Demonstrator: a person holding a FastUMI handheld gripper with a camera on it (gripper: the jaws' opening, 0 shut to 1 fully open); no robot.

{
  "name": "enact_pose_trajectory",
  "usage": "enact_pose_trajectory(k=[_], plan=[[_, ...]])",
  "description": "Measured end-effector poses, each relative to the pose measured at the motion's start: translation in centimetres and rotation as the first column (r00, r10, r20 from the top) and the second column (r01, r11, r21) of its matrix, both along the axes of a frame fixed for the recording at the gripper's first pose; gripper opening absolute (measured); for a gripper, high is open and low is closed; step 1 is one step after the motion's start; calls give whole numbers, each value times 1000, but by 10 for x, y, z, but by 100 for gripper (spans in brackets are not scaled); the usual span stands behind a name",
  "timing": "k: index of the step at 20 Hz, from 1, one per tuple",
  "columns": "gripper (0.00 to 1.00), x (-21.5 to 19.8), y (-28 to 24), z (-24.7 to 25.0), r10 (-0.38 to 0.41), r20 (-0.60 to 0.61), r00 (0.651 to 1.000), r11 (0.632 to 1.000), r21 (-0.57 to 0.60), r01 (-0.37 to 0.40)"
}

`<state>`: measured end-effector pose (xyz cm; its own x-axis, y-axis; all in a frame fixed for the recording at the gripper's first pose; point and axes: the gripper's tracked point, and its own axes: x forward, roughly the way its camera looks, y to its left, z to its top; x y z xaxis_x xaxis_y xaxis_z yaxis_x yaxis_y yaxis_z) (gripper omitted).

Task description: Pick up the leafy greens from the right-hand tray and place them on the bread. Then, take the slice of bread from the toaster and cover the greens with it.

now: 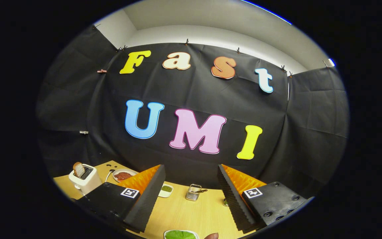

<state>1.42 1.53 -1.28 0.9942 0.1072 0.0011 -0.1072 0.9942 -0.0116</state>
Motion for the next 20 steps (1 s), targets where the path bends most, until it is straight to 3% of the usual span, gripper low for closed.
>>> enact_pose_trajectory(k=[3, 5, 6, 8, 11, 13, 16, 20], plan=[[98, -4, 14, -44, 87, -103, 991, 996, 12, -86], [98, -11, 24, -95, 171, -228, 958, 985, 75, -158], [98, -13, 31, -126, 226, -294, 929, 973, 106, -203], [97, -22, 25, -199, 256, -435, 863, 966, 98, -237], [97, -30, 11, -292, 248, -593, 766, 954, 13, -299], [95, -33, 11, -344, 244, -689, 683, 931, -30, -363], [76, -46, 22, -391, 274, -770, 577, 903, -1, -430], [75, -48, 21, -432, 264, -838, 477, 878, 5, -478]])
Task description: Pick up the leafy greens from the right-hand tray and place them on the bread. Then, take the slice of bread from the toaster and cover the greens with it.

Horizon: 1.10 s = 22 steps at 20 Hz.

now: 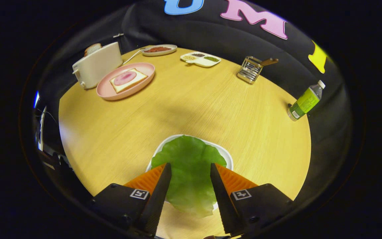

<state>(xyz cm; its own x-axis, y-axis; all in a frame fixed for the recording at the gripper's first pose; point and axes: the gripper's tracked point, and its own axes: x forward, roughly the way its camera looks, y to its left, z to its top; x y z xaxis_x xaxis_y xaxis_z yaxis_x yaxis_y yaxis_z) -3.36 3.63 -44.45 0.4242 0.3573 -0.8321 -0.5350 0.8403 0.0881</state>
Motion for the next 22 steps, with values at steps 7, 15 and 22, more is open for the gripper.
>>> enact_pose_trajectory(k=[7, 15, 22], plan=[[18, -5, 17, -8, -19, -64, 998, 997, 73, 24], [6, -2, 26, 62, -69, 38, 997, 990, 125, 64], [5, 30, 146, 147, 0, 128, 992, 967, 253, -33]])
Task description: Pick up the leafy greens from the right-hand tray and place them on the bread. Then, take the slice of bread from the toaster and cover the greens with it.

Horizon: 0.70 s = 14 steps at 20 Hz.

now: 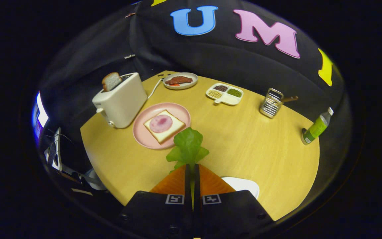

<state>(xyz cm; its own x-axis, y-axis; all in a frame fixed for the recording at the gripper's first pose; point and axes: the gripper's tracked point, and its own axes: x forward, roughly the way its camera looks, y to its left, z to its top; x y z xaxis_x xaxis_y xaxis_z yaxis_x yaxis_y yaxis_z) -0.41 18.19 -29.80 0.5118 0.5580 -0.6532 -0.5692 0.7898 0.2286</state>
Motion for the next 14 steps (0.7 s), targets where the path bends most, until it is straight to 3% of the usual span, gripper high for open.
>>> enact_pose_trajectory(k=[7, 13, 14], plan=[[6, 45, 113, 3, 83, 46, 995, 997, -10, -82], [6, 71, 153, -22, 84, 27, 996, 994, -76, -82], [10, 73, 156, -26, 79, 24, 997, 994, -79, -77]])
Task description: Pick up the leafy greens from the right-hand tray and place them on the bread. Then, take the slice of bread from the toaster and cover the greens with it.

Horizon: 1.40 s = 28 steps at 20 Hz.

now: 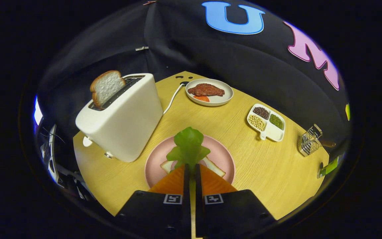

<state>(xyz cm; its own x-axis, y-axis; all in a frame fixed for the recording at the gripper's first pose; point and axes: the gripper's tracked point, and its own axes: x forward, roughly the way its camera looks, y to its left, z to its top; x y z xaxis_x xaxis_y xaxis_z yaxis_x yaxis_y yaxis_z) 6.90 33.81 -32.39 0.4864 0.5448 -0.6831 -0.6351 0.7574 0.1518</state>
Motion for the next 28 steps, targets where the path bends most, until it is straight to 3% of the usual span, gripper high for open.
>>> enact_pose_trajectory(k=[1, 4, 5, 10, 16, 23, 28], plan=[[21, 3, 1, -5, -11, -2, 1000, 1000, -16, 11], [77, 4, 0, 1, -34, 20, 999, 999, -32, 34], [79, 4, 1, 9, -47, 31, 998, 999, -20, 48], [77, 0, 34, 92, -96, 91, 991, 989, 120, 85], [76, -15, 132, 180, -7, 101, 995, 972, 235, -17], [77, -25, 222, 172, 55, 70, 996, 984, 165, -66], [72, -10, 232, 145, -9, 57, 998, 999, 48, 6]])
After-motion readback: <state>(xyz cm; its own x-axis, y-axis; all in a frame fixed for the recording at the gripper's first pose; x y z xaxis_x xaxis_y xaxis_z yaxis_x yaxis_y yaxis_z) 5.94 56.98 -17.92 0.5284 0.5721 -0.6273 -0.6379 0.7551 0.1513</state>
